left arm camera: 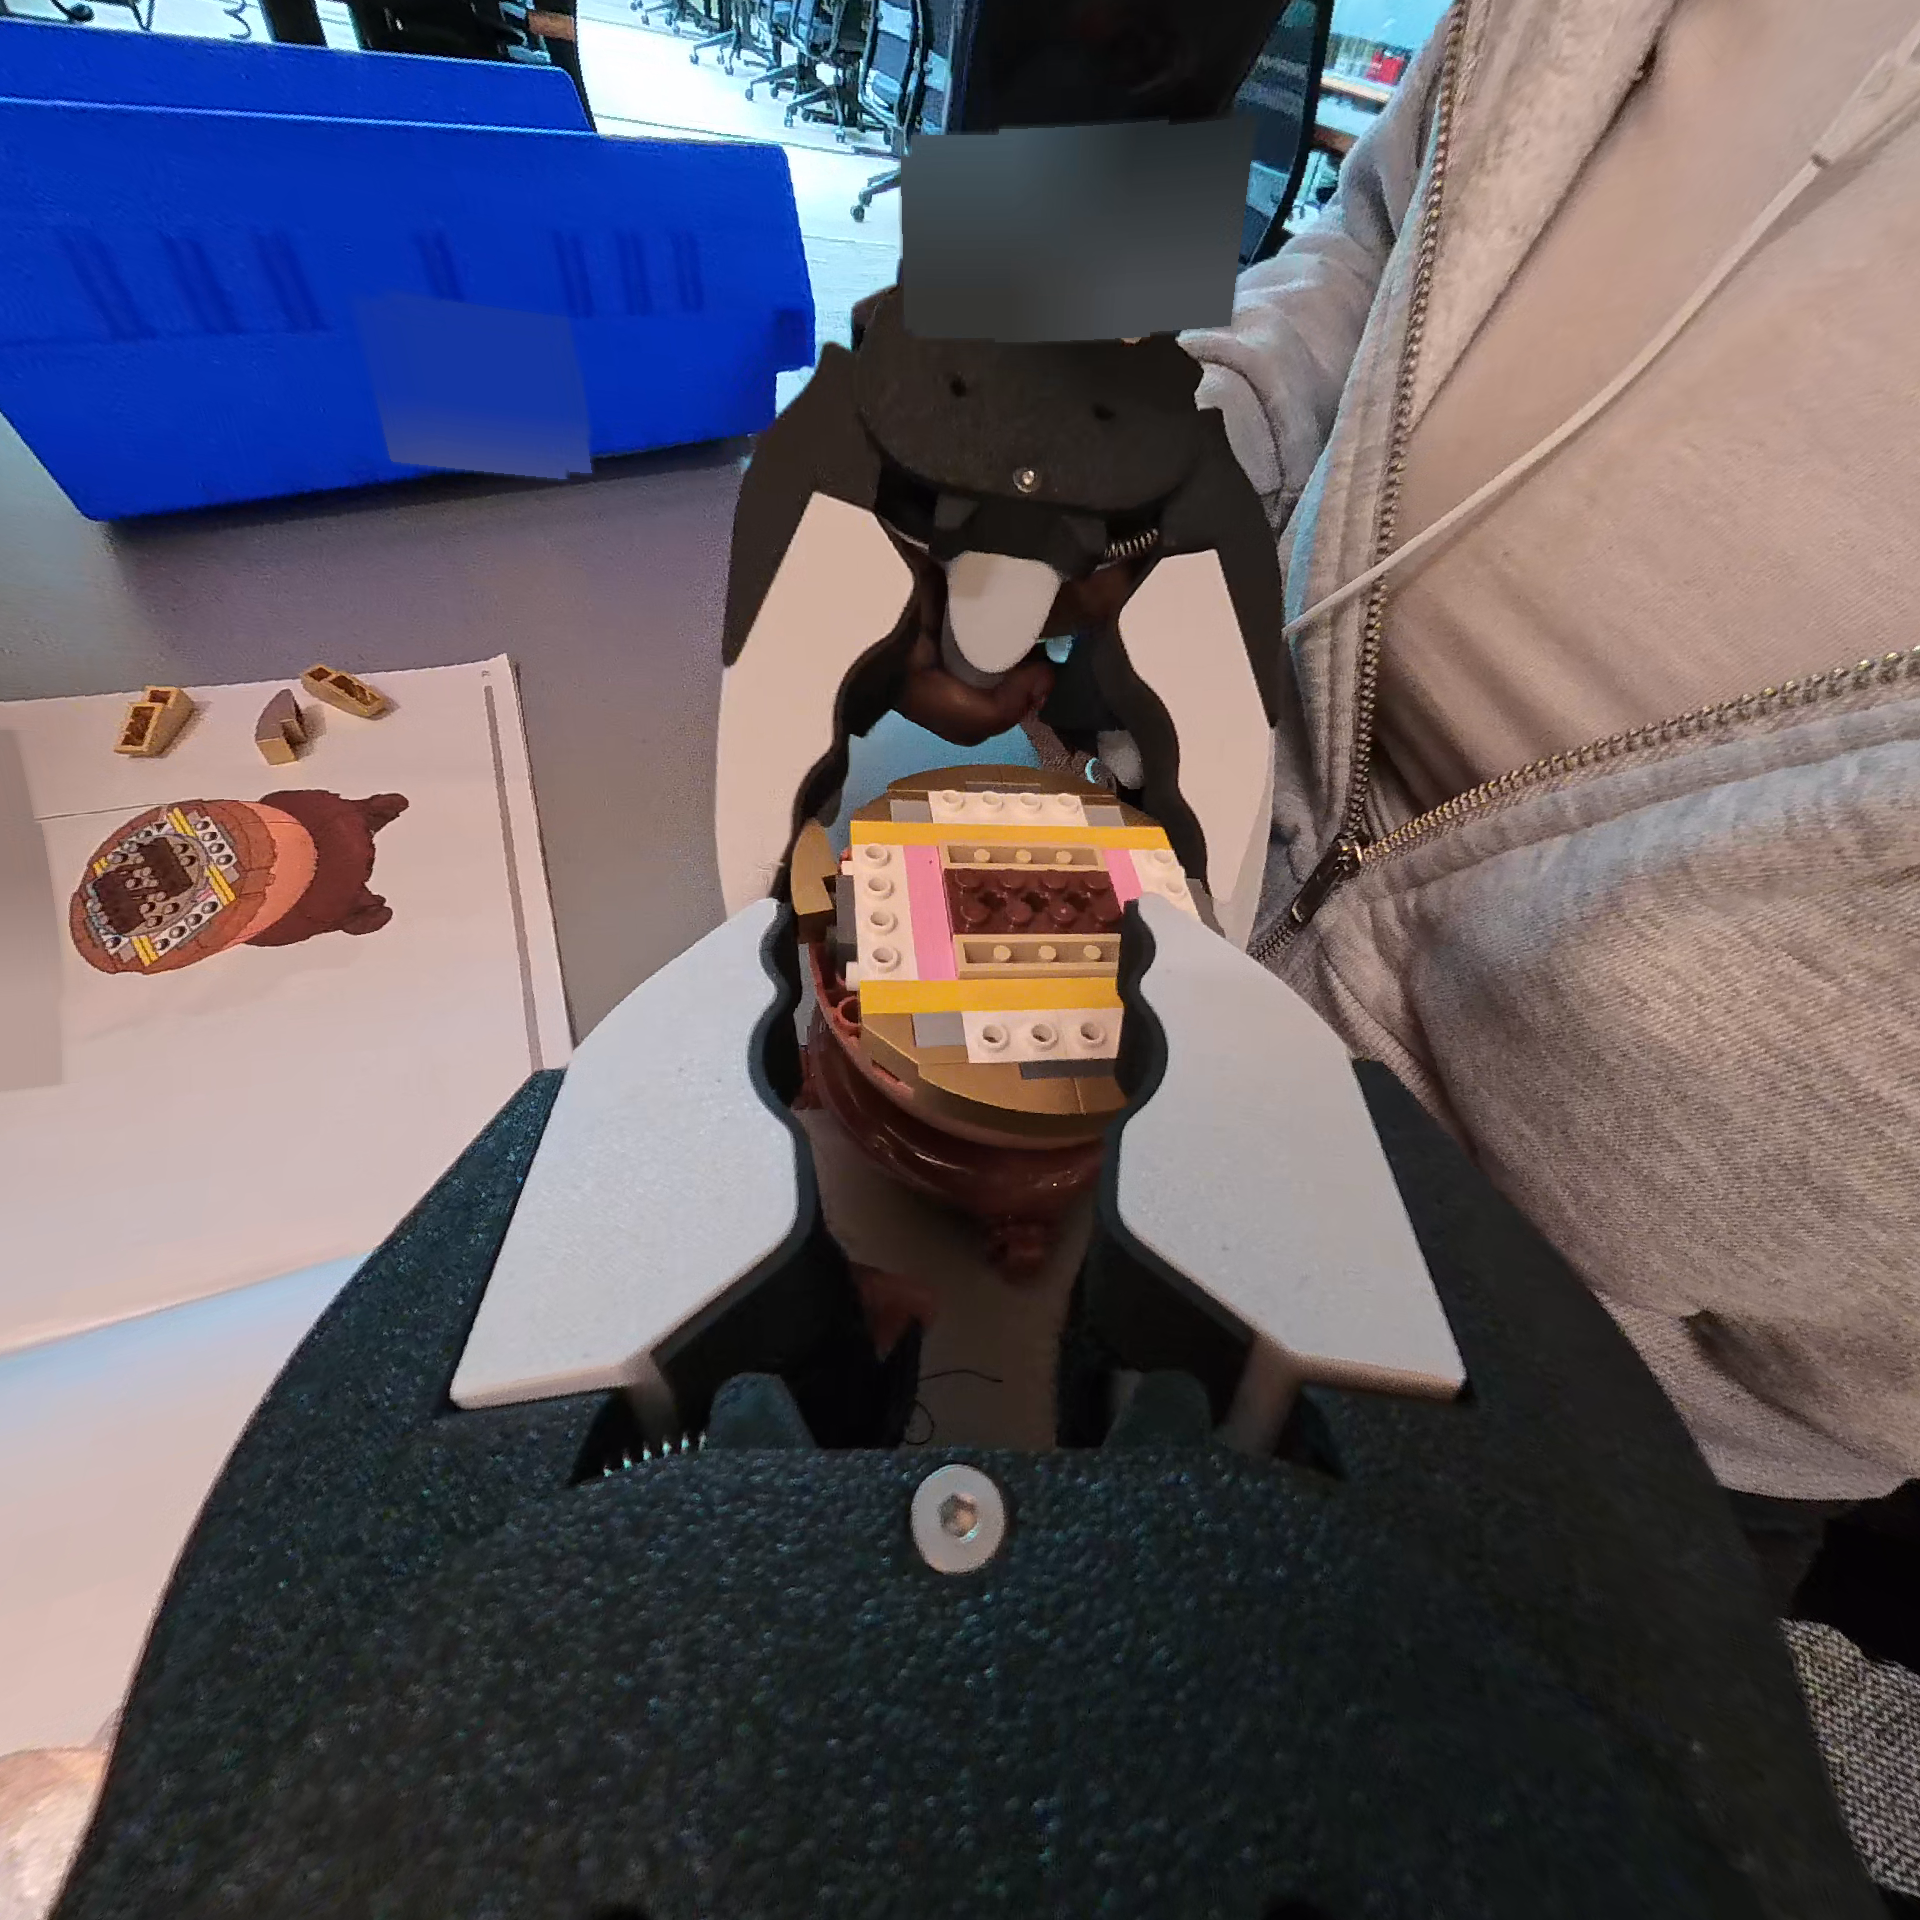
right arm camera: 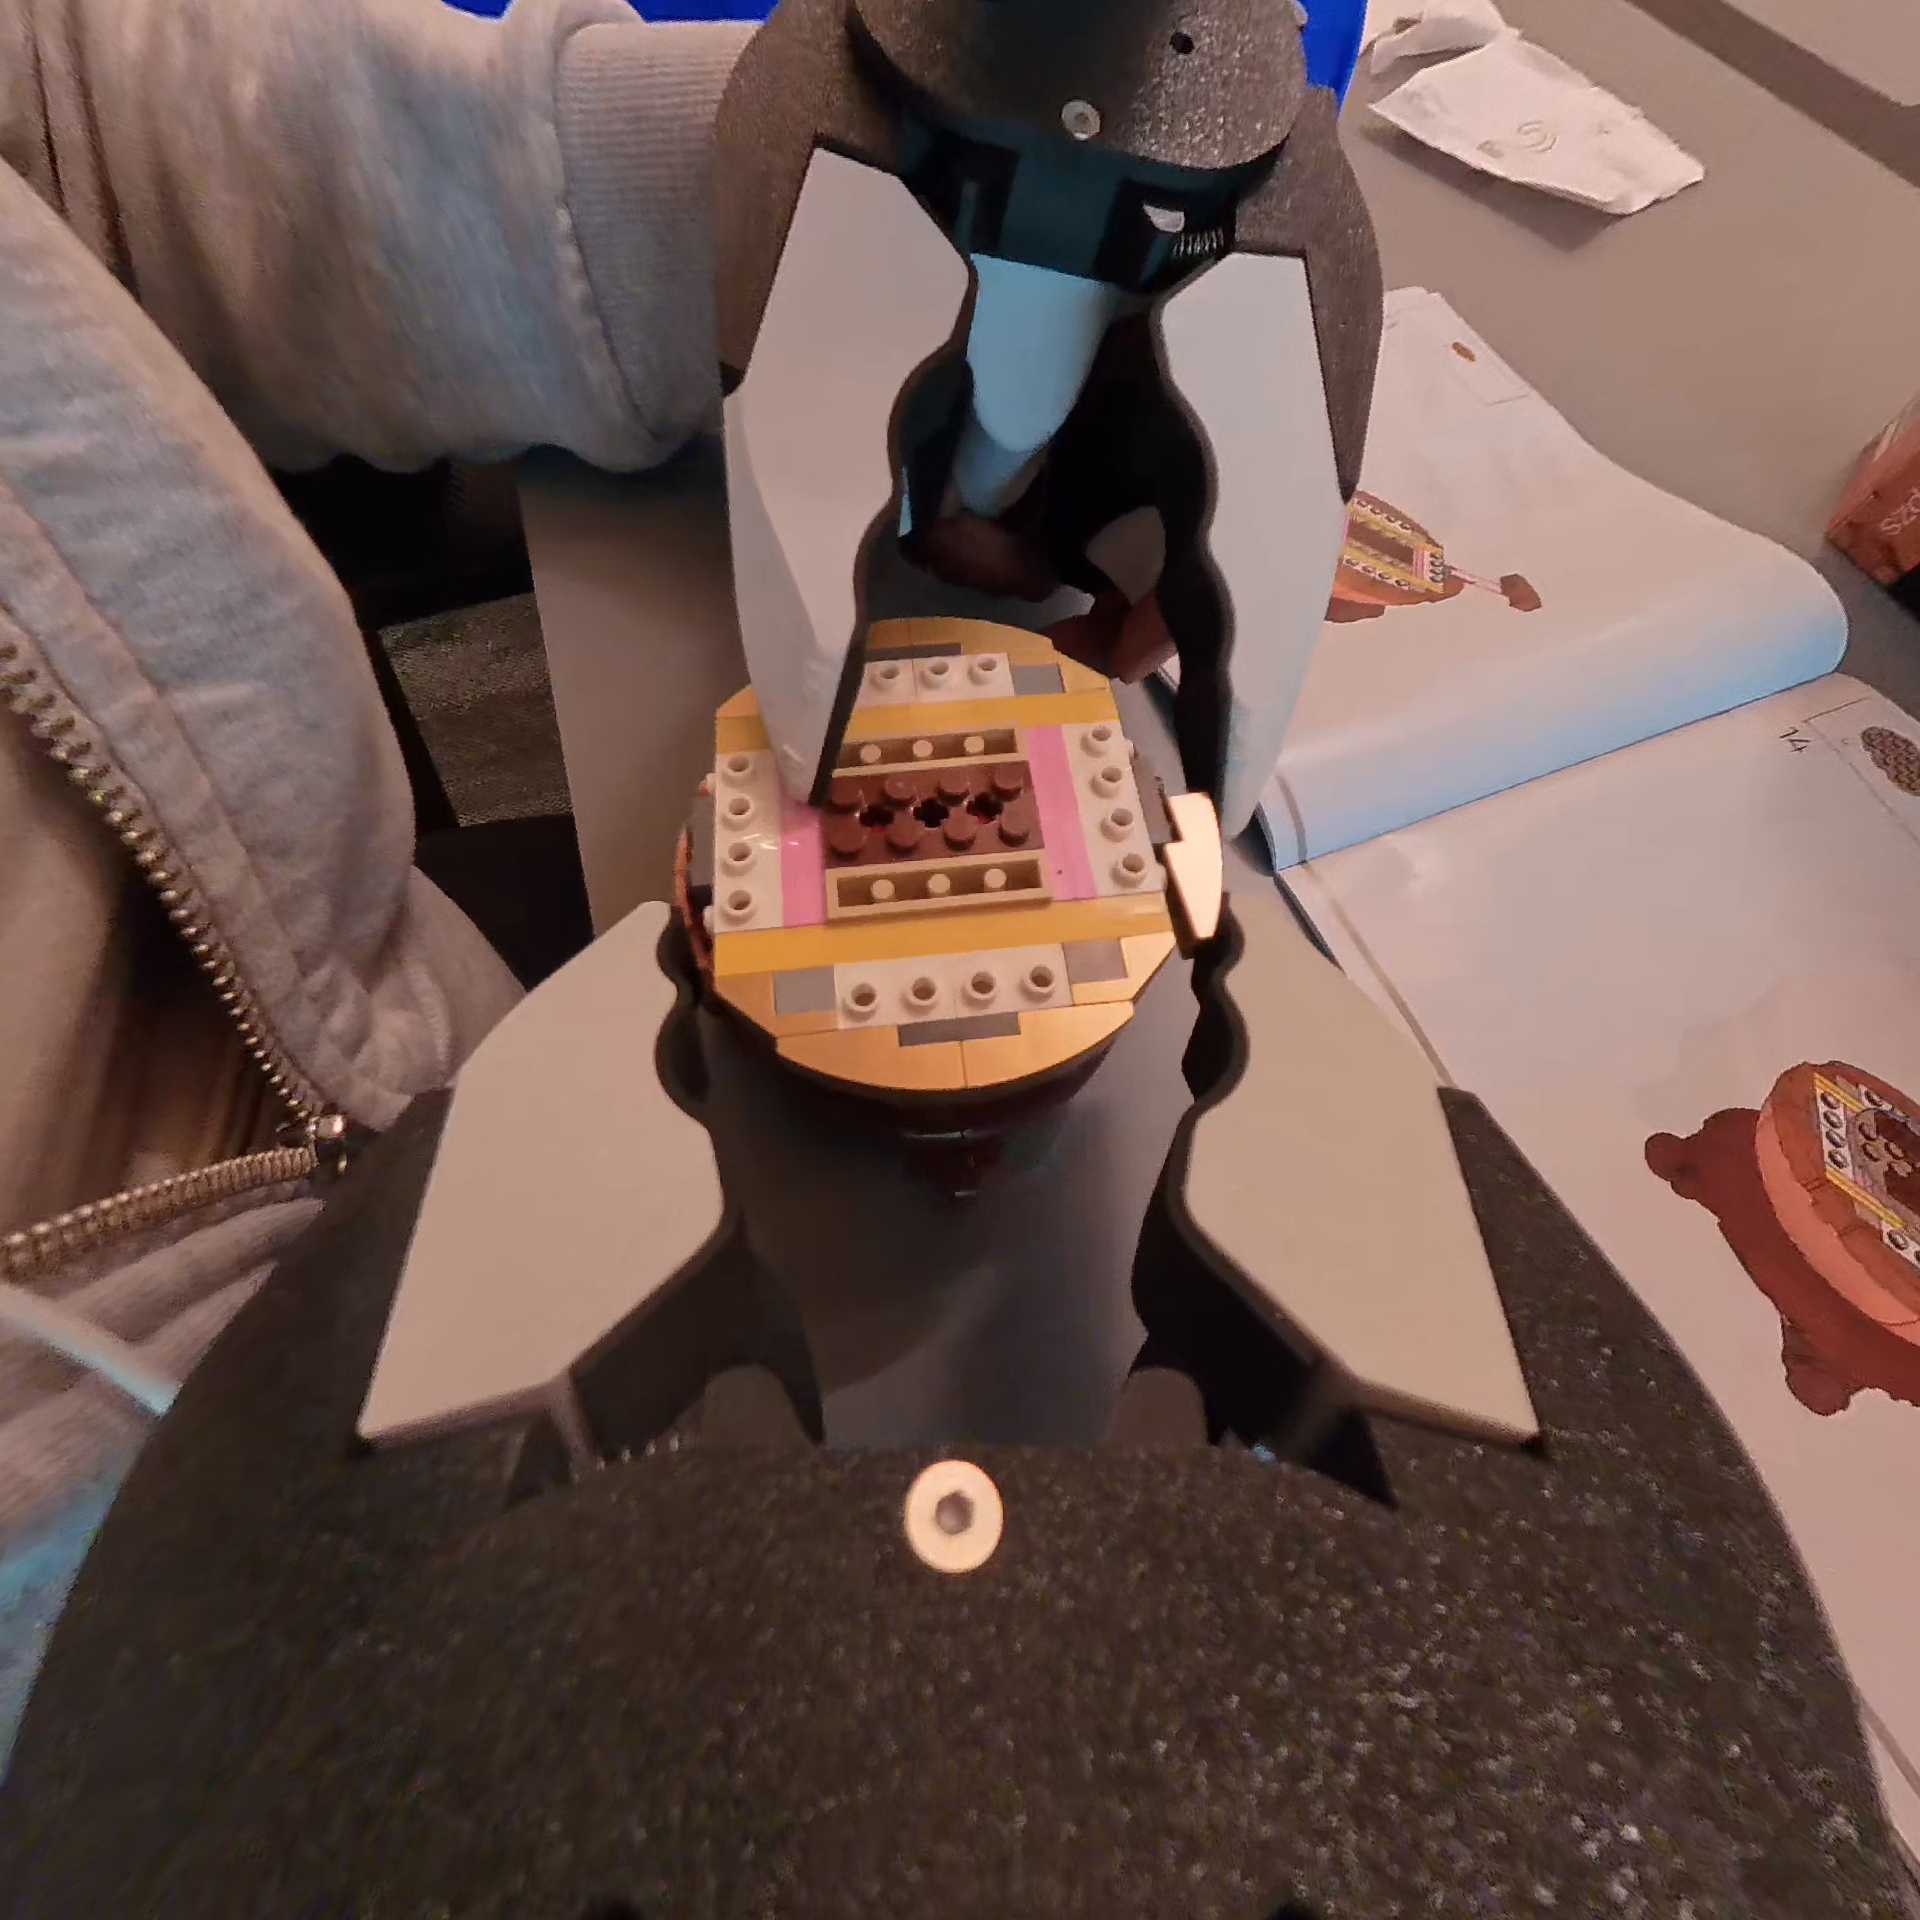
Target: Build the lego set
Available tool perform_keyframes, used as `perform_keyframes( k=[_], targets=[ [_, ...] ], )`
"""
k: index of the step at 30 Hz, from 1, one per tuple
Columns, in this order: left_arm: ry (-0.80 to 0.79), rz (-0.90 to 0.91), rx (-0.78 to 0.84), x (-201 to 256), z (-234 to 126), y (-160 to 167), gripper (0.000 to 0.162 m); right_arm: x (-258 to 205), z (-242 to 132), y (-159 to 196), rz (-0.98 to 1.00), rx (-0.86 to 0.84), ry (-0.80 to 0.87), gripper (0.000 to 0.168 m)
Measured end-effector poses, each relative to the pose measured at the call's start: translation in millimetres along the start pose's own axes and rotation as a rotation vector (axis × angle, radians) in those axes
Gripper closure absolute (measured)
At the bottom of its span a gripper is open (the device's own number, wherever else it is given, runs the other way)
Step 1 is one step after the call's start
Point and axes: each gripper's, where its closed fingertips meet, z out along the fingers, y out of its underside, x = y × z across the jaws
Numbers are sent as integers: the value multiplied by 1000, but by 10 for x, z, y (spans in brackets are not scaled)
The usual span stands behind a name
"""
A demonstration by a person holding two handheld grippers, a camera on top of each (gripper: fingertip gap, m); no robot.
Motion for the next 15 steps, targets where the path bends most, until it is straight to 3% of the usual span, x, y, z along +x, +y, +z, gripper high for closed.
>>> perform_keyframes(
  k=[15],
  targets=[
    [-64, -18, -4, -18, 21, 9, 103, -11, -18, 15, -23, -20, -20, 81]
  ],
)
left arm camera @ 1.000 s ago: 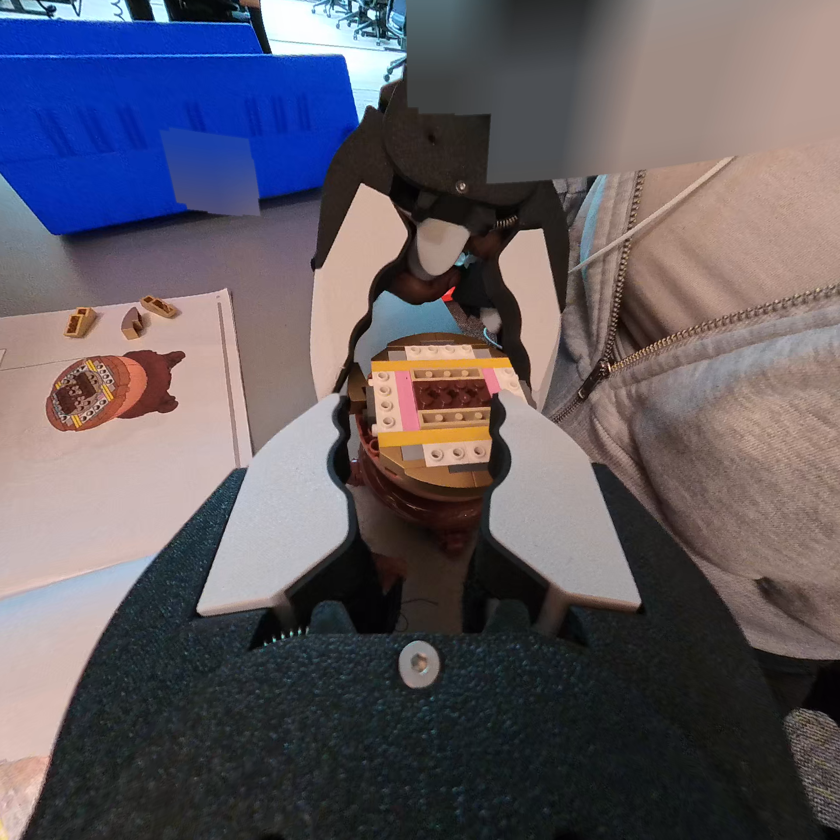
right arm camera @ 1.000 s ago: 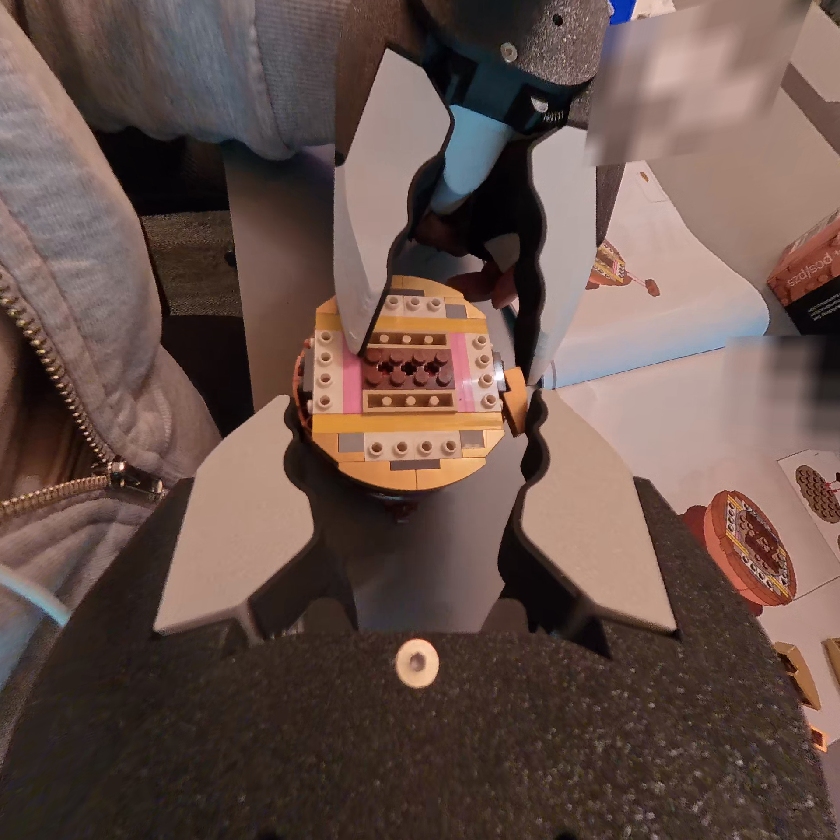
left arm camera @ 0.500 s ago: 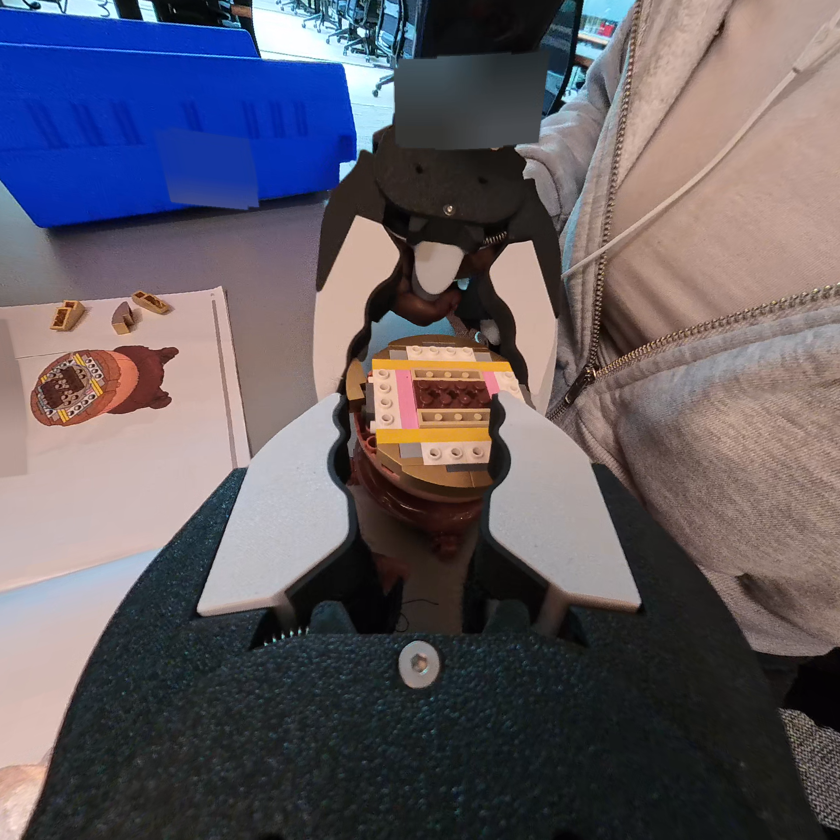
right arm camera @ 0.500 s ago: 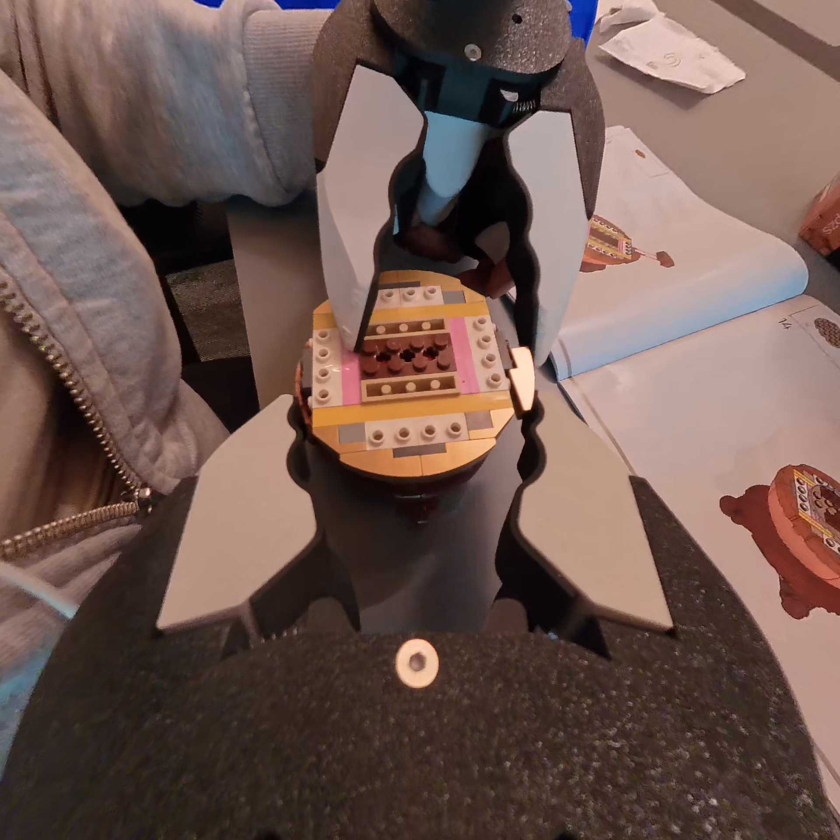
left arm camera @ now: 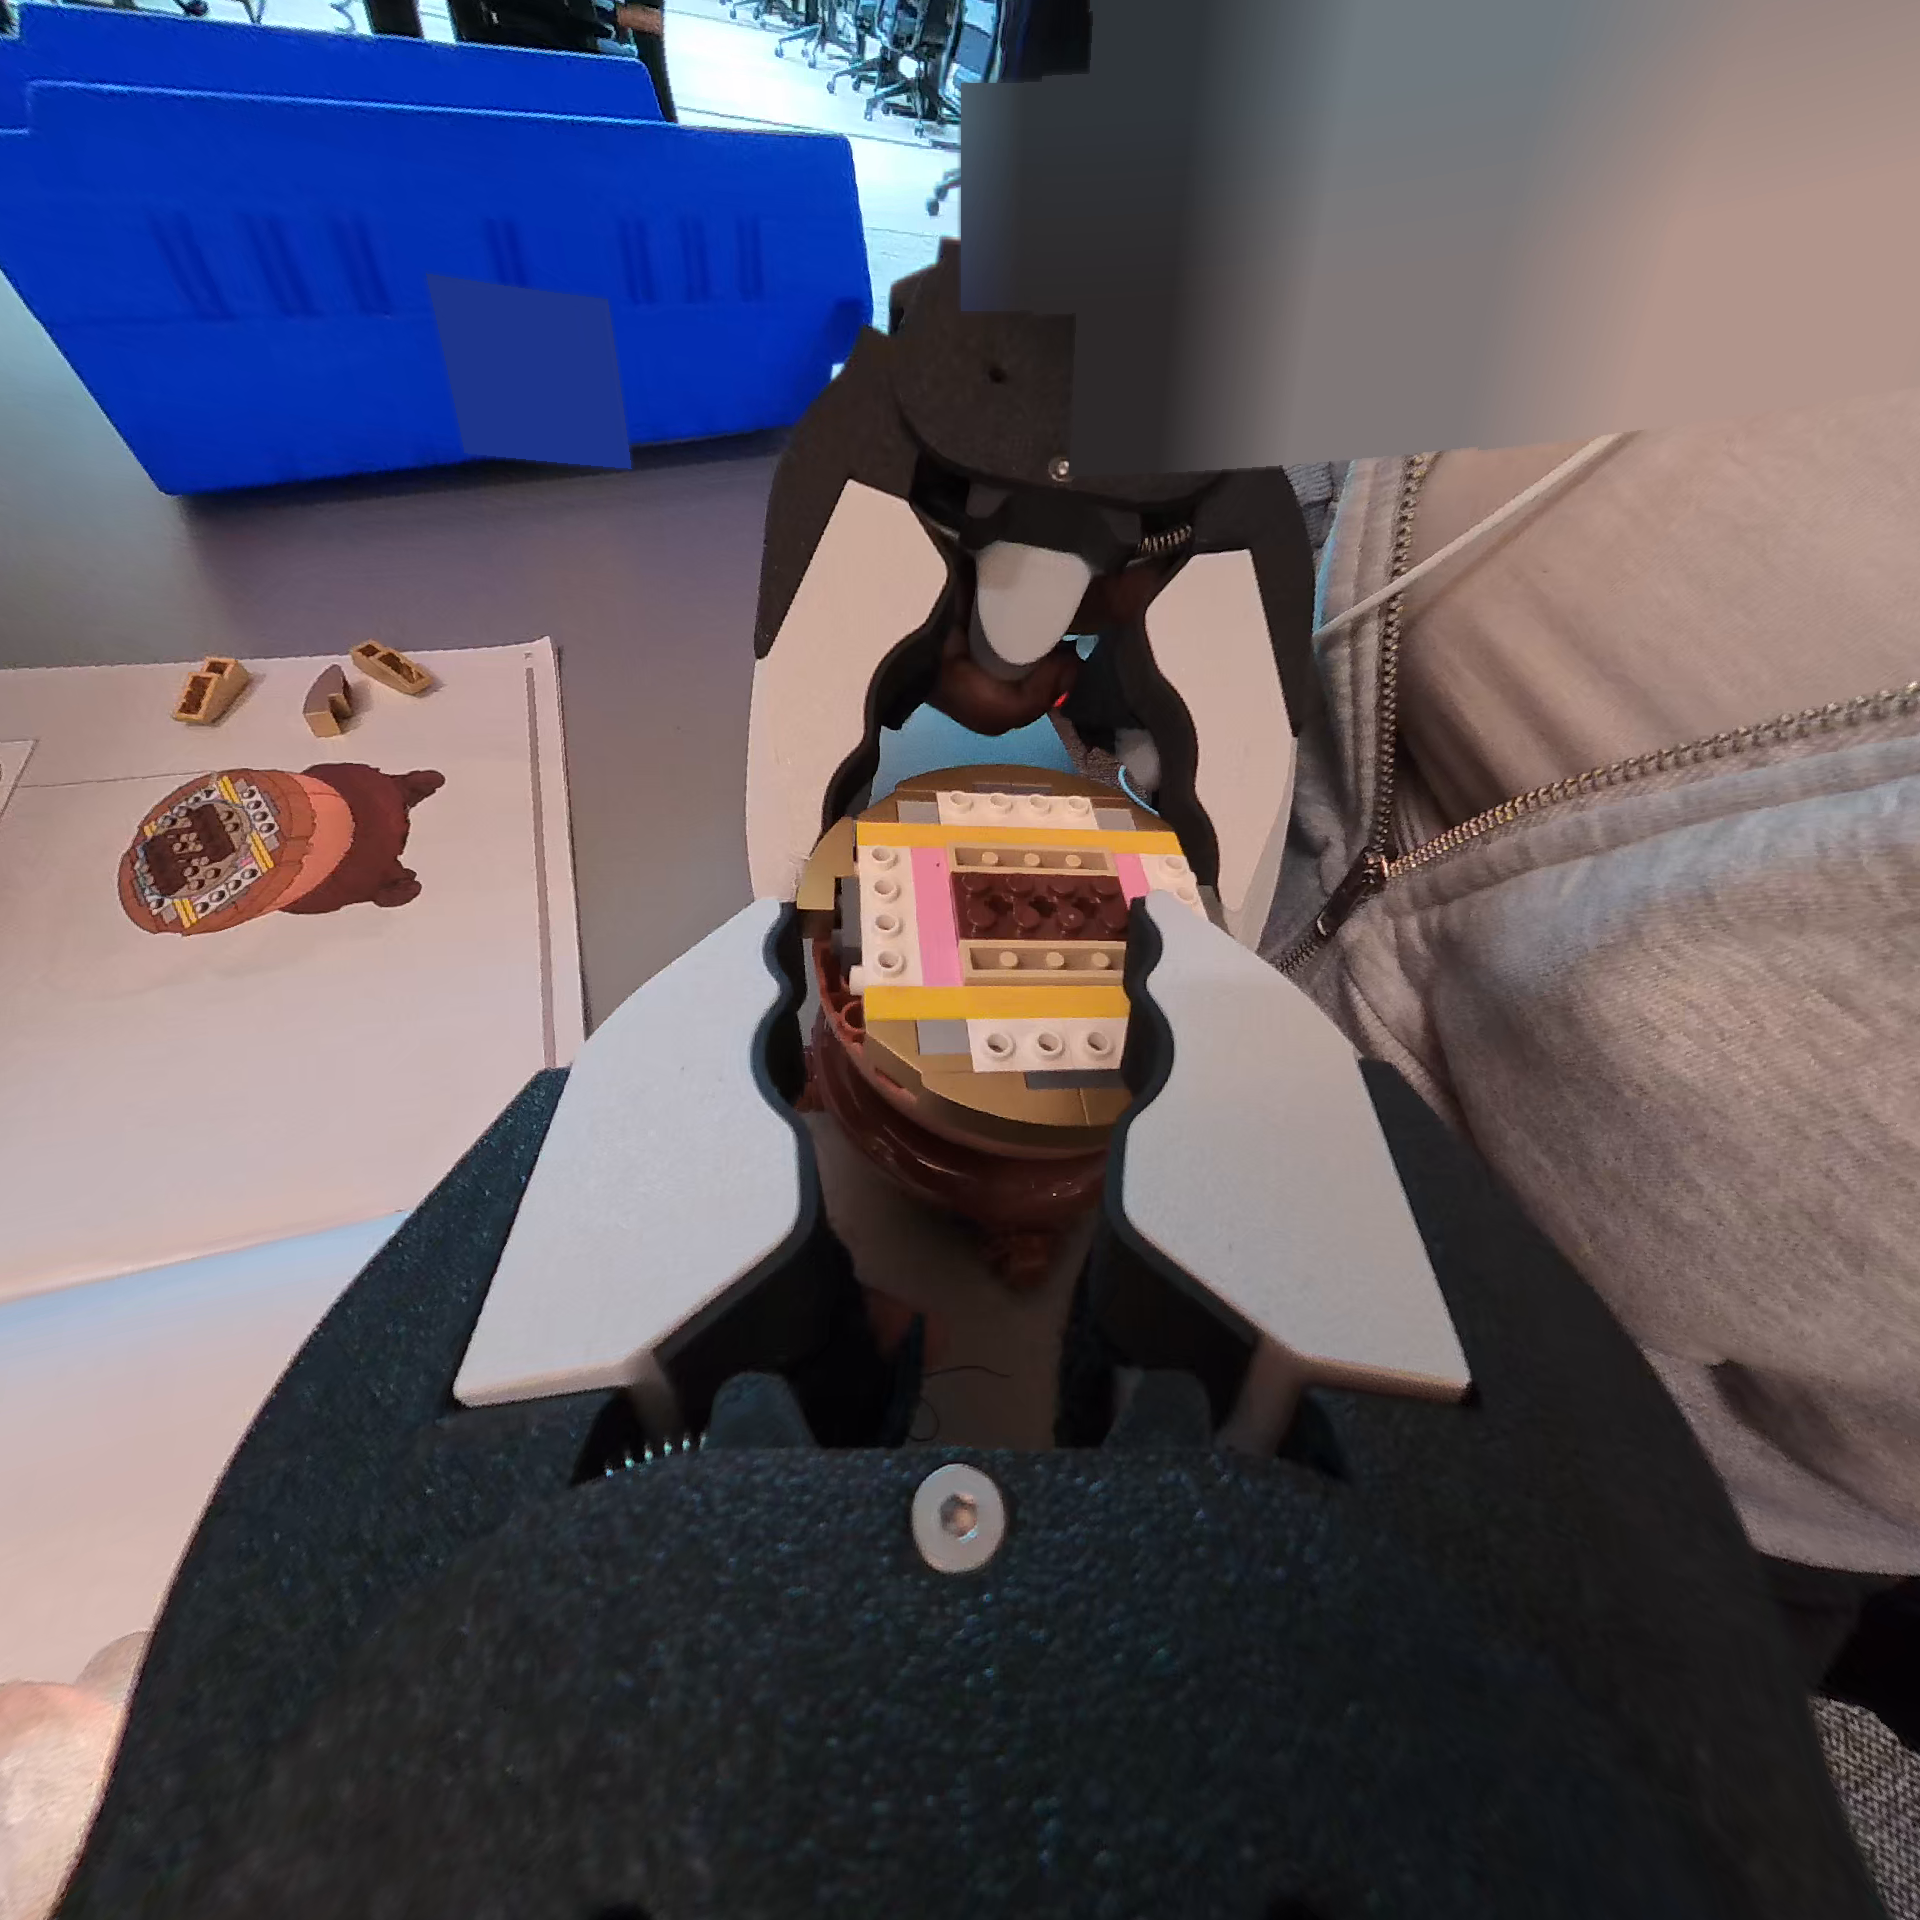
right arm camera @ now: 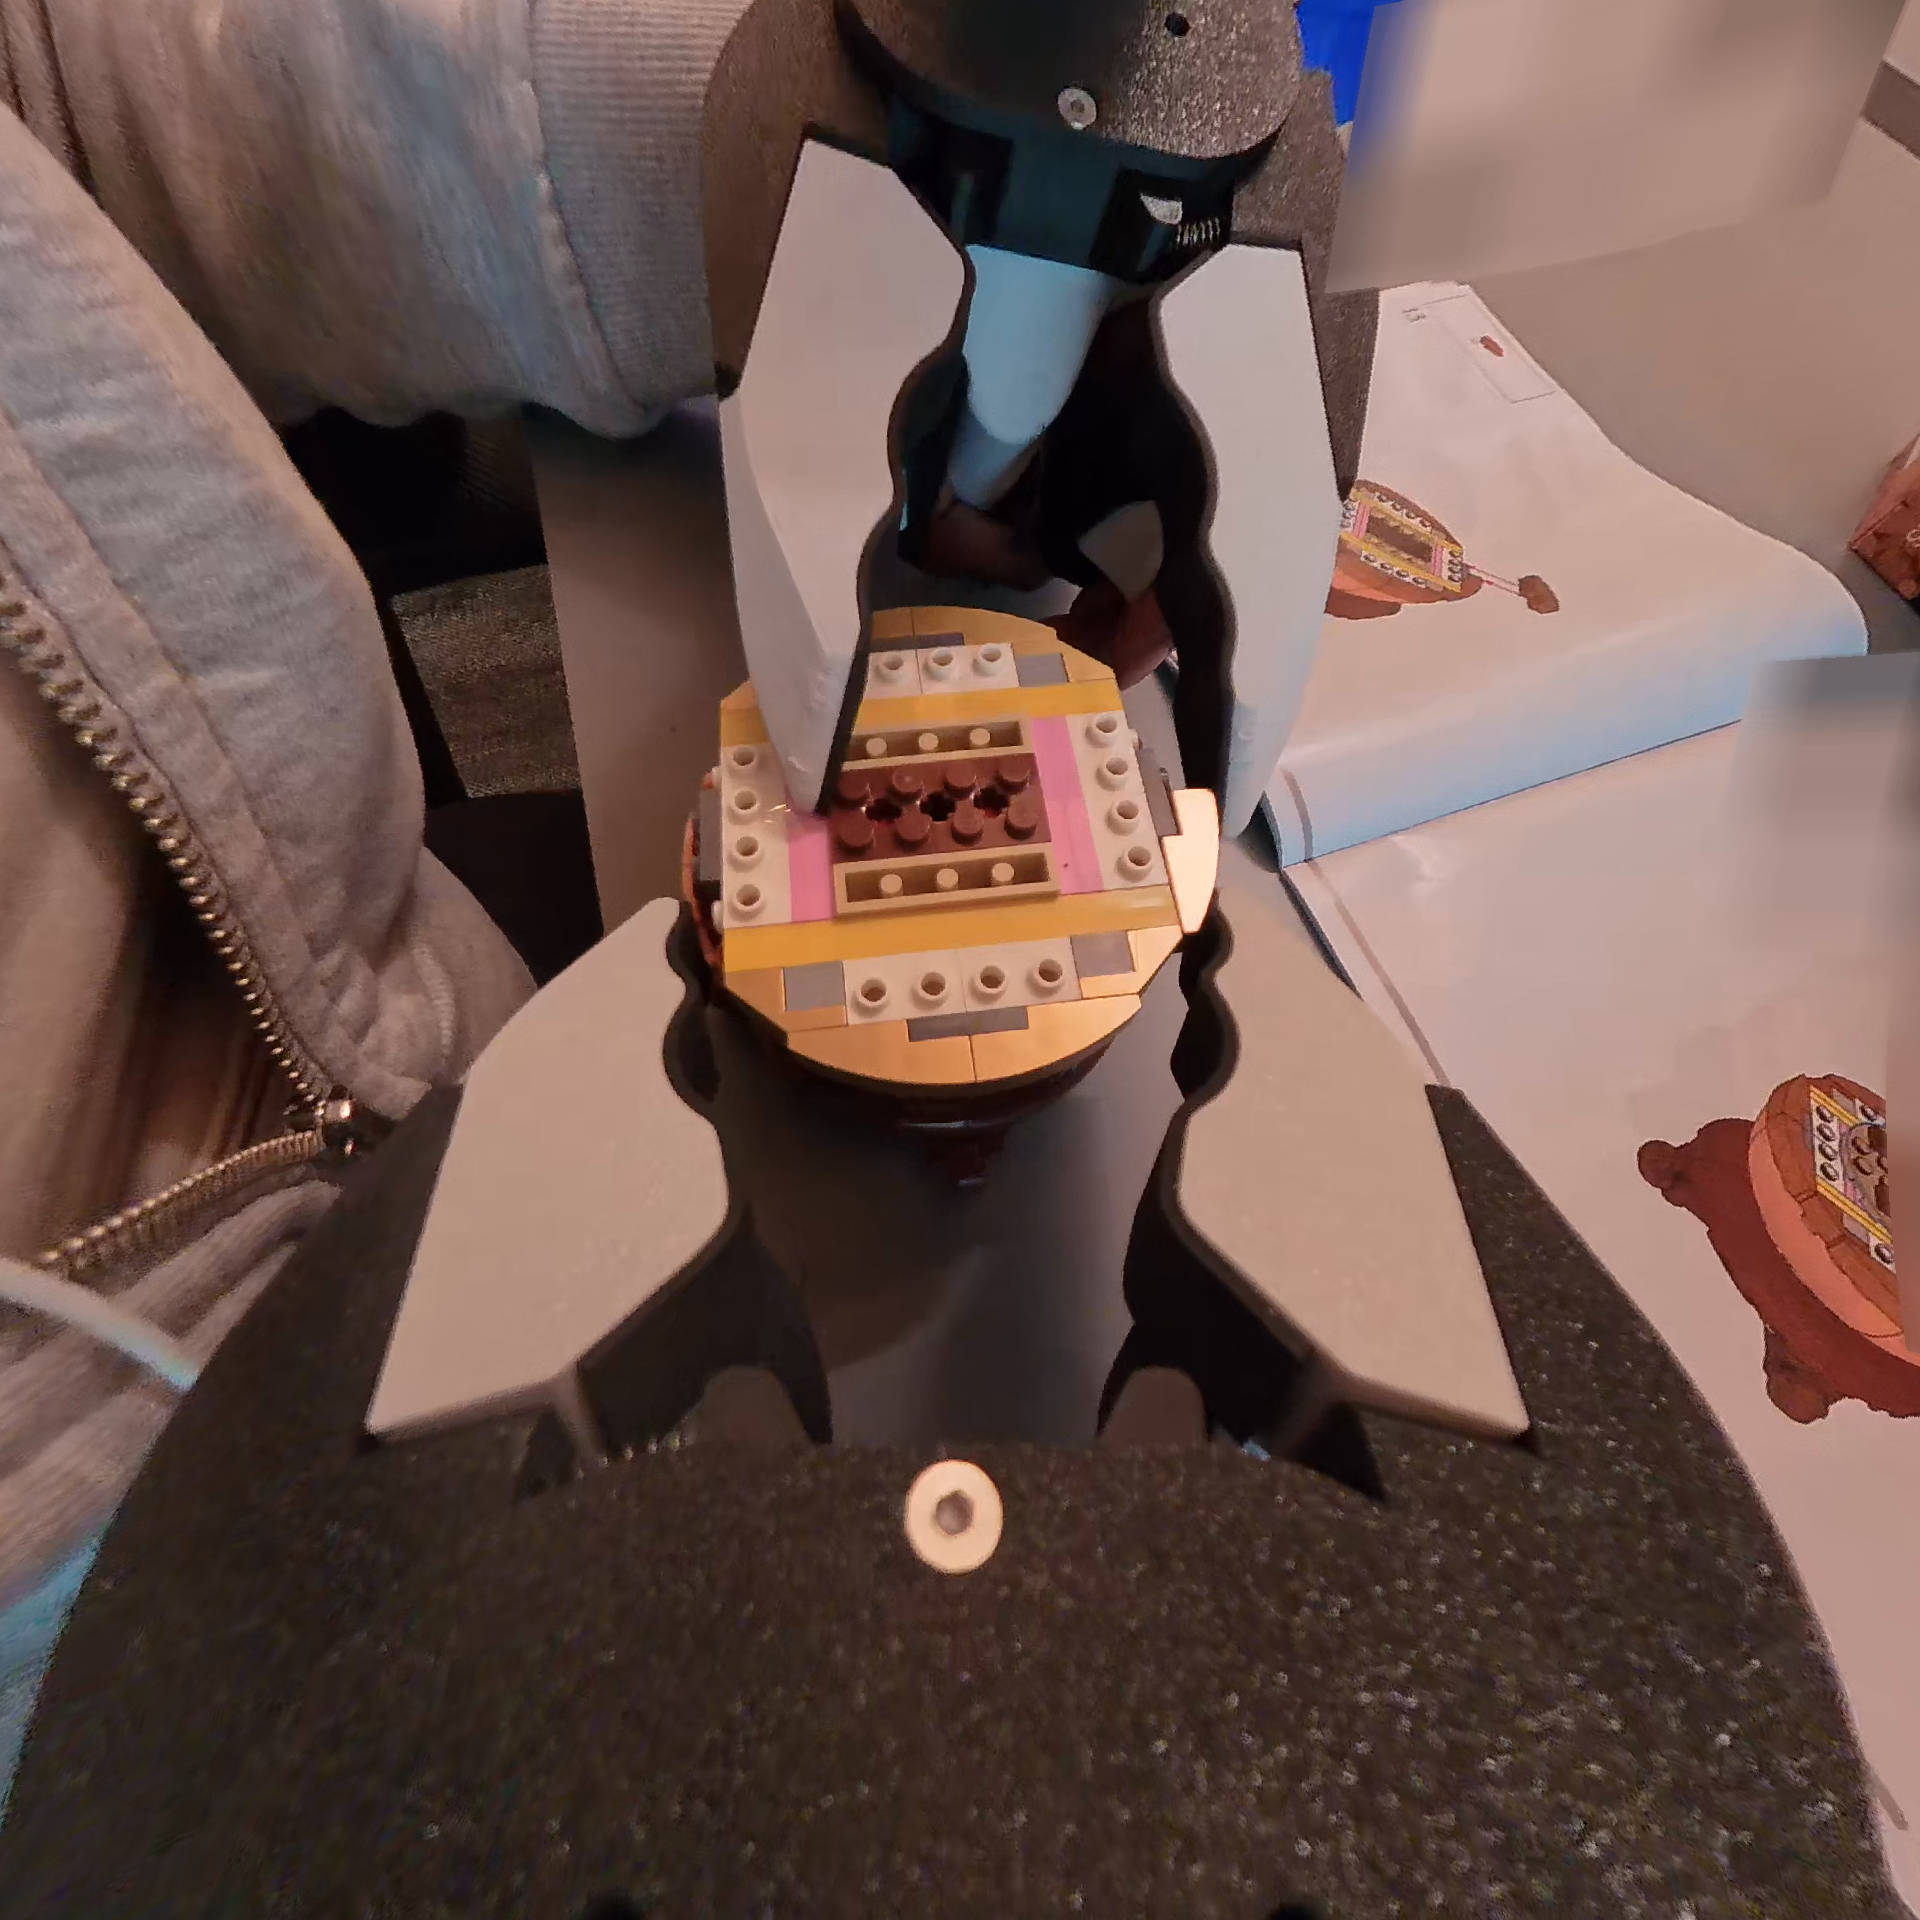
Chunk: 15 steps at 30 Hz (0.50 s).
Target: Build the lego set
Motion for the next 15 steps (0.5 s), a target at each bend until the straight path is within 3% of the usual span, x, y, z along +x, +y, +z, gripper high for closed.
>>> perform_keyframes(
  k=[15],
  targets=[
    [-9, 15, -40, 20, 1, 7, 103, -14, 0, 6, 2, -5, -19, 82]
  ],
)
